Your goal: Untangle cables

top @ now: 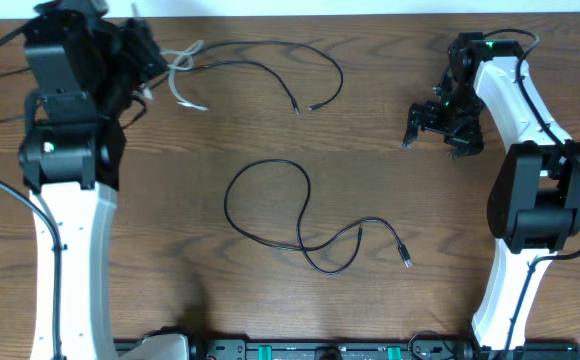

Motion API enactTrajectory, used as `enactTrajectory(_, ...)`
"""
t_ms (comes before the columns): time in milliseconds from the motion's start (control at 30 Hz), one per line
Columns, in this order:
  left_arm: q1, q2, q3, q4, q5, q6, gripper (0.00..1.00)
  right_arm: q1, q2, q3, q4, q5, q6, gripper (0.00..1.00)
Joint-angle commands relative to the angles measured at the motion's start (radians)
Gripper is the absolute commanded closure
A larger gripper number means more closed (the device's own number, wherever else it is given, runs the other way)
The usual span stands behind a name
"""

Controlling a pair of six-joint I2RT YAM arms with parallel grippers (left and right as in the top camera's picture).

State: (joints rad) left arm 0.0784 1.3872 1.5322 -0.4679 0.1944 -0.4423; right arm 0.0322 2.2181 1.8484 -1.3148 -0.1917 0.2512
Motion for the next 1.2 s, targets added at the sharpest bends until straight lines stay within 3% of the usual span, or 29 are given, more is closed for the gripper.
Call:
enactTrajectory(0, 0.061, 0.040, 0.007, -0.011, -0.011, -0.102, 0.93, 0.014, -0.007, -0.005, 0.003, -0.010, -0.013, 0.01)
enactTrajectory(300, 0.047, 0.055, 0.007, 0.006, 0.336, -0.101, 0.93, 0.026, -0.007, -0.005, 0.018, -0.025, -0.021, 0.01)
enactTrajectory(400, 0.018, 0.055, 0.007, 0.013, 0.400, -0.101, 0.93, 0.051, -0.007, -0.005, 0.017, -0.158, -0.209, 0.01)
enactTrajectory(500, 0.017, 0.055, 0.007, -0.009, 0.396, -0.076, 0.93, 0.069, -0.007, -0.005, 0.013, -0.169, -0.233, 0.01)
enactTrajectory(667, 0.015, 0.055, 0.007, -0.304, 0.280, -0.048, 0.93, 0.094, -0.007, -0.005, 0.018, -0.166, -0.234, 0.01)
enactTrajectory(767, 0.016, 0.059, -0.003, -0.545, -0.020, -0.041, 0.93, 0.100, -0.007, -0.005, 0.036, -0.158, -0.233, 0.01)
enactTrajectory(900, 0.016, 0.059, -0.030, -0.662, -0.213, -0.041, 0.92, 0.100, -0.007, -0.005, 0.042, -0.159, -0.233, 0.01)
enactTrajectory(967, 0.016, 0.059, -0.046, -0.693, -0.238, -0.040, 0.83, 0.101, -0.007, -0.005, 0.042, -0.159, -0.233, 0.01)
enactTrajectory(1033, 0.016, 0.059, -0.061, -0.713, -0.238, -0.035, 0.53, 0.101, -0.007, -0.005, 0.042, -0.159, -0.230, 0.01)
enactTrajectory(1067, 0.015, 0.059, -0.068, -0.716, -0.237, -0.019, 0.45, 0.101, -0.007, -0.005, 0.042, -0.159, -0.230, 0.01)
enactTrajectory(1167, 0.016, 0.063, -0.092, -0.717, -0.237, 0.005, 0.31, 0.100, -0.007, -0.005, 0.040, -0.159, -0.230, 0.01)
